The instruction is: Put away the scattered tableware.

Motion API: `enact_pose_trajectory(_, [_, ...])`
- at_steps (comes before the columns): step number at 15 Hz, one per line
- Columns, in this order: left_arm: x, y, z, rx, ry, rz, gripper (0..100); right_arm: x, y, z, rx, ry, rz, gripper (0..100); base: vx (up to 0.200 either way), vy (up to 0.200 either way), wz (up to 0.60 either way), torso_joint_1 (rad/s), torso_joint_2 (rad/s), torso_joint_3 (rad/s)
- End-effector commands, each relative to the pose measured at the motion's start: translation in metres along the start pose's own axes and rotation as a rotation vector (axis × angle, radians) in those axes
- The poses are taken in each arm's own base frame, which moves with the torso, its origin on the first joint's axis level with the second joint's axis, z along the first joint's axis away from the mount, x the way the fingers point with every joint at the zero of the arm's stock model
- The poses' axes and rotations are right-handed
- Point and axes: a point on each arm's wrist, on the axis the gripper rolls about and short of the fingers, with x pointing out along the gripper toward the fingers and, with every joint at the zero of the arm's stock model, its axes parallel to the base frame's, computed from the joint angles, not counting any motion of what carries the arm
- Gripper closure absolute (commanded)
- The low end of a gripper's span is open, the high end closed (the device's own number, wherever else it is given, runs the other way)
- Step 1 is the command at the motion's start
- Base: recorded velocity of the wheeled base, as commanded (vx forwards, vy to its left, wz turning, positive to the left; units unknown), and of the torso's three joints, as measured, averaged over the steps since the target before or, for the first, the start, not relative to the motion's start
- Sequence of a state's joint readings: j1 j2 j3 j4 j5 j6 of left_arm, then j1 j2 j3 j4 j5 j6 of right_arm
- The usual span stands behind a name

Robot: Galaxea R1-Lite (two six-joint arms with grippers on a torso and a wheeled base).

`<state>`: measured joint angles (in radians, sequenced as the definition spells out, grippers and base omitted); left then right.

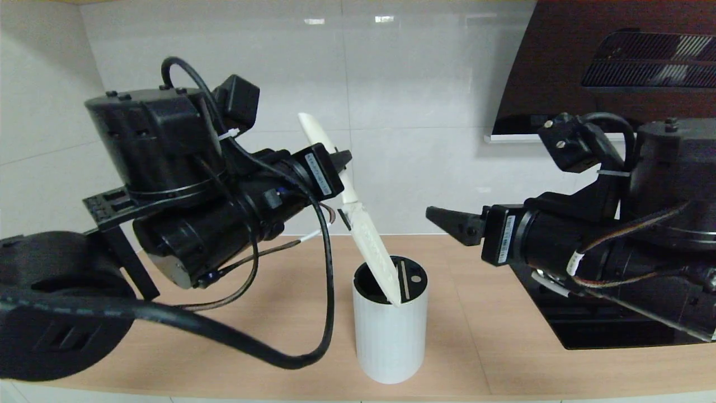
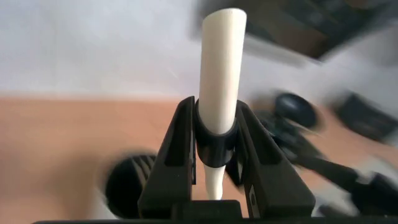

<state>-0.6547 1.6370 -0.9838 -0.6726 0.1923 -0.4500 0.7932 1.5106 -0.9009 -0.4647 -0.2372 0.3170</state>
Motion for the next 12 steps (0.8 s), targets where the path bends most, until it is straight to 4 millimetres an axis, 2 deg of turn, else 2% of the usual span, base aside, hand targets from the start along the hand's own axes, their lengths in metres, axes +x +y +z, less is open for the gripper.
enact_pose_trajectory(1, [0.017,-0.007,0.011,0.086,-0.069,0.043,100,-0.004,-0.011,0.01,0.011,-0.037,-0.037,0,0.0,0.0,0.0,0.0,0.0,0.0])
enact_pose_trajectory(3, [0.03,-0.006,0.006,0.222,-0.09,0.113,100,-0.003,-0.013,0.005,0.007,-0.018,-0.048,0,0.0,0.0,0.0,0.0,0.0,0.0])
enact_pose_trajectory(4, [0.031,-0.005,0.001,0.235,-0.091,0.132,100,-0.002,-0.018,0.004,0.007,-0.014,-0.065,0,0.0,0.0,0.0,0.0,0.0,0.0])
enact_pose_trajectory(8, [0.056,0.001,-0.043,0.272,-0.083,0.157,100,0.0,-0.022,0.004,0.009,-0.014,-0.082,0,0.0,0.0,0.0,0.0,0.0,0.0])
enact_pose_trajectory(10, [0.062,0.006,-0.054,0.321,-0.116,0.169,100,0.0,-0.022,0.004,0.009,-0.014,-0.082,0,0.0,0.0,0.0,0.0,0.0,0.0])
enact_pose_trajectory(12, [0.059,0.008,-0.059,0.377,-0.142,0.164,100,0.001,-0.023,0.002,0.008,-0.01,-0.084,0,0.0,0.0,0.0,0.0,0.0,0.0])
